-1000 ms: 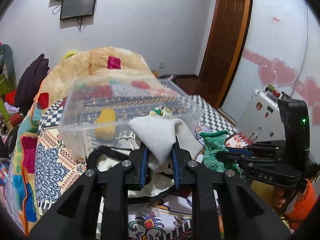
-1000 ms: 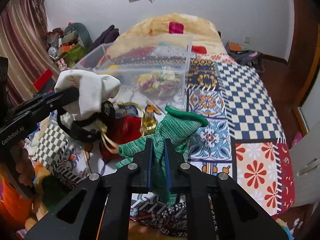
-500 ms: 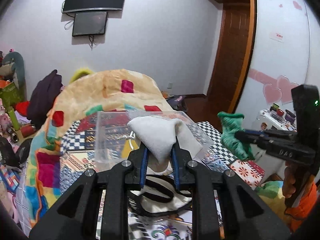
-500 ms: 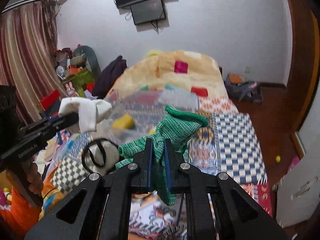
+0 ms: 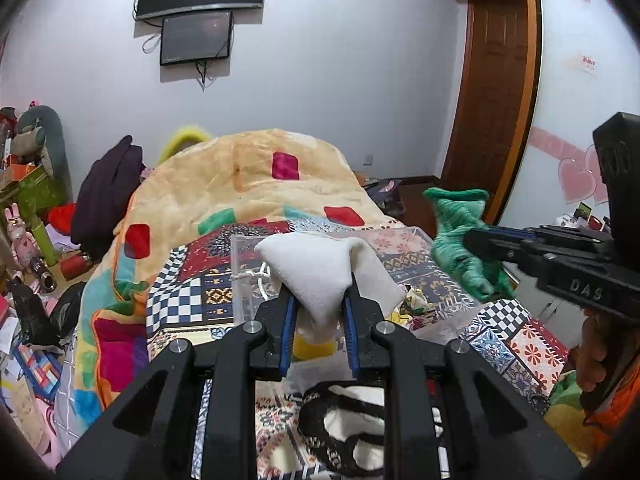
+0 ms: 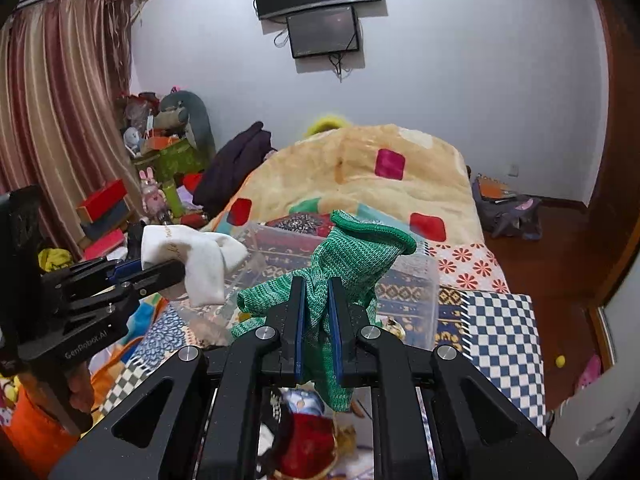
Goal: Organize soft objects
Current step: 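Place the white cloth into the box with the left tool while the right tool drops the glove in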
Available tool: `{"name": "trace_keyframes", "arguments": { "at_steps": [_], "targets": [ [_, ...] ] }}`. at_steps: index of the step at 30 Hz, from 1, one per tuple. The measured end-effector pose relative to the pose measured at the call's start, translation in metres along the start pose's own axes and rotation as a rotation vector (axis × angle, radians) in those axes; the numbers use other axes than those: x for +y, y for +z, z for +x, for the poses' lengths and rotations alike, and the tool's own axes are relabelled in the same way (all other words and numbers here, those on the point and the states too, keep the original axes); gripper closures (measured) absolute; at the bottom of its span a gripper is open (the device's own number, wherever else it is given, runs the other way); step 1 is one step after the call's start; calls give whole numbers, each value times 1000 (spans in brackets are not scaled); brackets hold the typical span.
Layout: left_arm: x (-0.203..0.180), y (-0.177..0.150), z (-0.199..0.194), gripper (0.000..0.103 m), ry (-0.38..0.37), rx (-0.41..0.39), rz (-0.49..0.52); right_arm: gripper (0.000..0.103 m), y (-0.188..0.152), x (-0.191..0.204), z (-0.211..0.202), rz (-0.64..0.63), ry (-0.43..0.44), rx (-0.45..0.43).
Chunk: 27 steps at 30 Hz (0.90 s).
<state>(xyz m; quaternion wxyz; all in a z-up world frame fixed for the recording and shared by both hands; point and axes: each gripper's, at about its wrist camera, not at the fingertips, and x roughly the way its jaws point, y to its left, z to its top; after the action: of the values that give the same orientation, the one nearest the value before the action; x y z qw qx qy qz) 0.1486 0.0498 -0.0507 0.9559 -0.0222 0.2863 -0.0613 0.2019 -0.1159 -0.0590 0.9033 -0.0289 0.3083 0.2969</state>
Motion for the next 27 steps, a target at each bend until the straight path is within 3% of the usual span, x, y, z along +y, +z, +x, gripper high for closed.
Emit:
{"name": "trace_keyframes", "arguments": {
  "at_steps": [12, 20, 23, 27],
  "targets": [
    [-7, -4, 64, 82, -9, 134, 22, 93, -1, -13, 72, 19, -37, 180],
    [-11, -10, 91, 82, -38, 216, 6, 91, -12, -18, 88, -7, -75, 265],
    [-11, -10, 92, 76, -41, 228, 7, 89, -12, -19, 87, -19, -70, 282],
    [-10, -8, 82, 56, -34, 203, 6, 82, -10, -19, 81, -27, -65, 280]
  ]
}}
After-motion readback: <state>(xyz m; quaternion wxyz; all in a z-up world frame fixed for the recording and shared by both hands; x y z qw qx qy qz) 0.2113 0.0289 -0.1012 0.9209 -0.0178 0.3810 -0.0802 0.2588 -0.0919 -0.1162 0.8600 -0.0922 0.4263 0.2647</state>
